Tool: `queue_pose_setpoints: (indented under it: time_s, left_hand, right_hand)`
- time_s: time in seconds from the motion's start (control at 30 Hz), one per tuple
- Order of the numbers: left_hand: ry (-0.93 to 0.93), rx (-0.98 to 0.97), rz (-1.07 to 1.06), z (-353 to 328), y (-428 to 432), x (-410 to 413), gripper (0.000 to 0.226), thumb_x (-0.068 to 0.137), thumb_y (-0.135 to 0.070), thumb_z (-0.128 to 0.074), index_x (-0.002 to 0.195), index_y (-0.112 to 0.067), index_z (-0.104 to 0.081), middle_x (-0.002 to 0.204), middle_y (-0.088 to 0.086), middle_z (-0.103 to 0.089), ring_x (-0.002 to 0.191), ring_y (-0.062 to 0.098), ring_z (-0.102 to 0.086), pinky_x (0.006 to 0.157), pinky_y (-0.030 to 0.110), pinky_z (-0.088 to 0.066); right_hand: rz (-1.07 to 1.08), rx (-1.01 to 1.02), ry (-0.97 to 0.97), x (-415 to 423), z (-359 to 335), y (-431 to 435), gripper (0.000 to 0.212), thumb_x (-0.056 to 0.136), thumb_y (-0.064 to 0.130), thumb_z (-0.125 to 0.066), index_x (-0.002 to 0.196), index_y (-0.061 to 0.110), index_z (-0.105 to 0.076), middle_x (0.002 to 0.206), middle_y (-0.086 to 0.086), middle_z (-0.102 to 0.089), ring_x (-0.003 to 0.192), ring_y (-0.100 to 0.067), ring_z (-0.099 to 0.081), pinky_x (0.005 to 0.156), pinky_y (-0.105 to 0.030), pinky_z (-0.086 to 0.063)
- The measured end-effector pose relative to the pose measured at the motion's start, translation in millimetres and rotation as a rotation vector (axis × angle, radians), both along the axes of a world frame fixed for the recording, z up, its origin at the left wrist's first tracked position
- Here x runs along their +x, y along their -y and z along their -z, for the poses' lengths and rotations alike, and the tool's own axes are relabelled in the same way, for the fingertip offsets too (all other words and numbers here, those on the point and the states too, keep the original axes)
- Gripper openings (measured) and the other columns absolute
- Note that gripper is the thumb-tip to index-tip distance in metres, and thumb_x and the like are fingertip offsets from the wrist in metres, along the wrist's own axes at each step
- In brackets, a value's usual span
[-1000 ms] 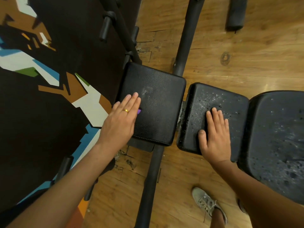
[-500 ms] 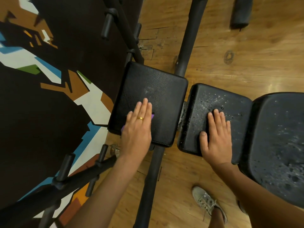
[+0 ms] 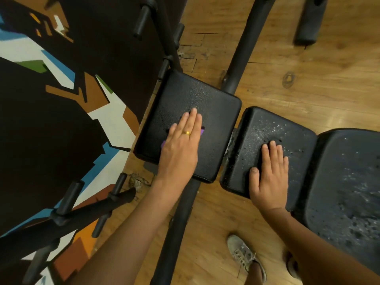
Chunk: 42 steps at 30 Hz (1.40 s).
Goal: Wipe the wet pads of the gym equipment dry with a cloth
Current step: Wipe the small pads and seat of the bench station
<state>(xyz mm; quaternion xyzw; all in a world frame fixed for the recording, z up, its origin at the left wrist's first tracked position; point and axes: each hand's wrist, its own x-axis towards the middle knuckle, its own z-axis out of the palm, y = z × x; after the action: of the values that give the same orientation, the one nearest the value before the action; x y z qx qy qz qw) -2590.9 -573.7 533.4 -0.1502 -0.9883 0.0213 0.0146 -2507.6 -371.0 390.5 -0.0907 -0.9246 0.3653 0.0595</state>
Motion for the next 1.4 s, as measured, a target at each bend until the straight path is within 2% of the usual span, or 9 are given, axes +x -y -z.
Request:
queue_pose_setpoints:
  time_s: [0.3, 0.47, 0.6, 0.7, 0.8, 0.83, 1.0, 1.14, 1.4]
  left_hand:
    - [-0.071, -0.016, -0.186, 14.4, -14.9, 11.9, 0.070, 0.096, -0.001, -0.060, 0.157, -0.006, -0.027, 0.166, 0.013, -0.023, 0.153, 0.027, -0.023, 0.121, 0.043, -0.021]
    - [-0.263, 0.453, -0.551, -1.2, -34.6, 27.1, 0.054, 0.109, -0.015, -0.039, 0.159, -0.008, -0.020, 0.168, 0.009, -0.018, 0.155, 0.023, -0.014, 0.125, 0.044, -0.023]
    - [-0.598, 0.797, -0.917, -1.6, -65.6, 69.7, 0.052, 0.110, -0.018, -0.032, 0.159, -0.006, -0.018, 0.167, 0.012, -0.021, 0.155, 0.019, -0.019, 0.124, 0.027, -0.023]
    - [-0.757, 0.931, -1.055, 31.3, -76.6, 102.6, 0.052, 0.111, -0.023, -0.032, 0.158, -0.003, -0.019, 0.162, 0.020, -0.029, 0.151, 0.029, -0.028, 0.122, 0.043, -0.029]
    - [-0.791, 1.080, -1.208, 59.3, -71.3, 113.0, 0.058, 0.109, -0.047, -0.029, 0.160, -0.022, -0.019, 0.147, 0.034, -0.043, 0.133, 0.056, -0.041, 0.107, 0.068, -0.036]
    - [-0.808, 1.109, -1.227, 64.1, -70.8, 113.6, 0.056, 0.109, -0.046, -0.029, 0.160, -0.025, -0.018, 0.147, 0.033, -0.043, 0.133, 0.056, -0.041, 0.107, 0.068, -0.036]
    - [-0.875, 1.113, -1.096, 66.0, -60.8, 89.1, 0.051, 0.110, -0.012, -0.033, 0.158, 0.000, -0.019, 0.165, 0.012, -0.026, 0.154, 0.017, -0.023, 0.125, 0.034, -0.023]
    - [-0.914, 1.187, -1.058, 65.1, -46.2, 52.7, 0.052, 0.110, -0.019, -0.032, 0.158, -0.003, -0.020, 0.164, 0.015, -0.029, 0.152, 0.025, -0.027, 0.120, 0.049, -0.032]
    - [-0.827, 1.409, -0.856, 77.7, -22.1, 45.0, 0.055, 0.110, -0.023, -0.033, 0.161, -0.009, -0.016, 0.165, 0.009, -0.026, 0.152, 0.023, -0.027, 0.121, 0.052, -0.030]
  right_hand:
    - [-0.039, -0.036, 0.124, -3.5, -15.7, -1.0, 0.065, 0.099, 0.030, -0.031, 0.159, 0.007, -0.023, 0.169, -0.010, -0.011, 0.157, -0.026, 0.001, 0.124, -0.056, -0.005]
    - [-0.411, -0.074, 0.048, -38.8, -64.9, -6.0, 0.061, 0.096, 0.024, -0.044, 0.155, 0.013, -0.034, 0.168, -0.007, -0.016, 0.156, -0.028, -0.002, 0.125, -0.054, 0.002]
    - [-0.779, 0.017, -0.188, -93.0, -113.7, 18.0, 0.058, 0.097, 0.024, -0.044, 0.153, 0.013, -0.038, 0.165, -0.009, -0.025, 0.156, -0.031, -0.009, 0.125, -0.055, -0.006]
    - [-0.988, 0.130, -0.363, -124.3, -127.4, 61.3, 0.056, 0.099, 0.029, -0.040, 0.154, 0.014, -0.039, 0.165, -0.010, -0.028, 0.155, -0.030, -0.013, 0.125, -0.055, -0.006]
    - [-1.128, 0.212, -0.404, -141.4, -120.0, 101.1, 0.061, 0.102, 0.039, -0.037, 0.159, 0.017, -0.030, 0.168, -0.008, -0.018, 0.156, -0.027, -0.006, 0.125, -0.054, -0.002]
    - [-1.143, 0.232, -0.419, -141.4, -113.8, 107.8, 0.063, 0.102, 0.041, -0.036, 0.160, 0.018, -0.025, 0.169, -0.008, -0.014, 0.156, -0.027, -0.003, 0.125, -0.054, -0.001]
    - [-1.094, 0.284, -0.544, -140.4, -95.3, 109.8, 0.066, 0.102, 0.044, -0.032, 0.162, 0.018, -0.019, 0.169, -0.009, -0.010, 0.157, -0.028, -0.001, 0.125, -0.053, -0.003]
    - [-1.085, 0.259, -0.575, -139.5, -94.3, 110.8, 0.067, 0.100, 0.044, -0.031, 0.161, 0.017, -0.021, 0.169, -0.009, -0.012, 0.157, -0.027, -0.003, 0.125, -0.053, -0.003]
    - [-1.070, 0.244, -0.622, -139.7, -87.5, 110.4, 0.066, 0.100, 0.042, -0.029, 0.160, 0.015, -0.024, 0.168, -0.010, -0.016, 0.156, -0.028, -0.007, 0.125, -0.052, -0.006]
